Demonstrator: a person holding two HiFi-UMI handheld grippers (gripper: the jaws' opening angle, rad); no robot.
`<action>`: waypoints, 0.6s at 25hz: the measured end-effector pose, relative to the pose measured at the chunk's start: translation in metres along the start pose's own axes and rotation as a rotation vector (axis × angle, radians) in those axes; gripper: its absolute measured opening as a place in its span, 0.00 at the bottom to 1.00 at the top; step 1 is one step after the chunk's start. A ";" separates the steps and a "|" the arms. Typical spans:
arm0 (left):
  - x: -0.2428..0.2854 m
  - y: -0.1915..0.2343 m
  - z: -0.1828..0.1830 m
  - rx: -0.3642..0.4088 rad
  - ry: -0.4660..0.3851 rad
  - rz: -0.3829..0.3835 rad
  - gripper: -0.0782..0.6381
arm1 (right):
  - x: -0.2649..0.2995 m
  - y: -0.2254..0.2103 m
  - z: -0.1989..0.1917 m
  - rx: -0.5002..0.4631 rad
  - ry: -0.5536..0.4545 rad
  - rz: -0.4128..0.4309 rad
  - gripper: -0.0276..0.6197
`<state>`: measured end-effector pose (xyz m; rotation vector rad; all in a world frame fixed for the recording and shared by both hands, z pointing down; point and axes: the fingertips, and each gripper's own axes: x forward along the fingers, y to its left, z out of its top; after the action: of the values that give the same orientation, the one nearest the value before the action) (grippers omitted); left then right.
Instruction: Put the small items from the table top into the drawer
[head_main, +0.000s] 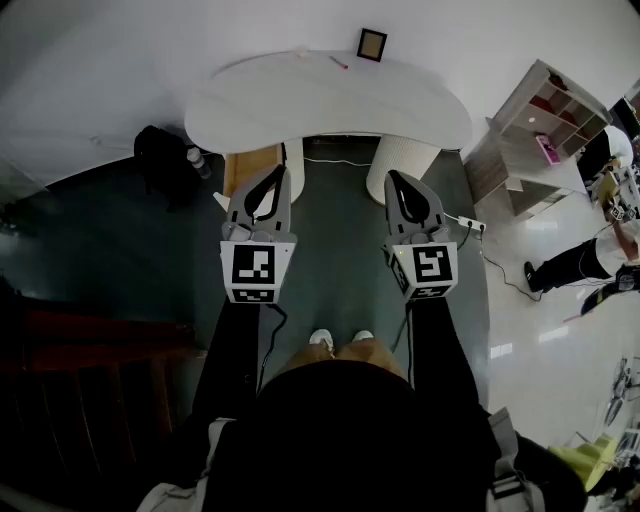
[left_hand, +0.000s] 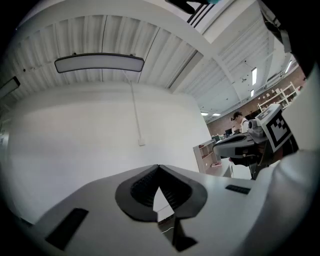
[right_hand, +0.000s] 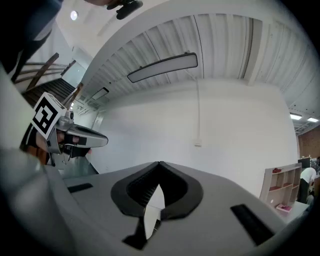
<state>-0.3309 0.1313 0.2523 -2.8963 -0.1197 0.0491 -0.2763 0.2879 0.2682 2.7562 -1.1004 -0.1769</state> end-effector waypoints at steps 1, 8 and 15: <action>0.000 0.001 0.000 0.000 0.001 0.002 0.13 | 0.000 0.000 0.001 -0.001 -0.001 0.002 0.09; 0.003 0.002 -0.002 0.003 0.008 0.002 0.13 | 0.006 0.002 0.002 -0.006 0.005 0.015 0.09; 0.004 0.010 -0.003 0.002 0.000 0.016 0.13 | 0.010 0.004 0.001 -0.008 -0.019 0.013 0.09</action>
<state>-0.3262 0.1213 0.2530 -2.8955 -0.0962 0.0520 -0.2715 0.2779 0.2675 2.7456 -1.1200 -0.2057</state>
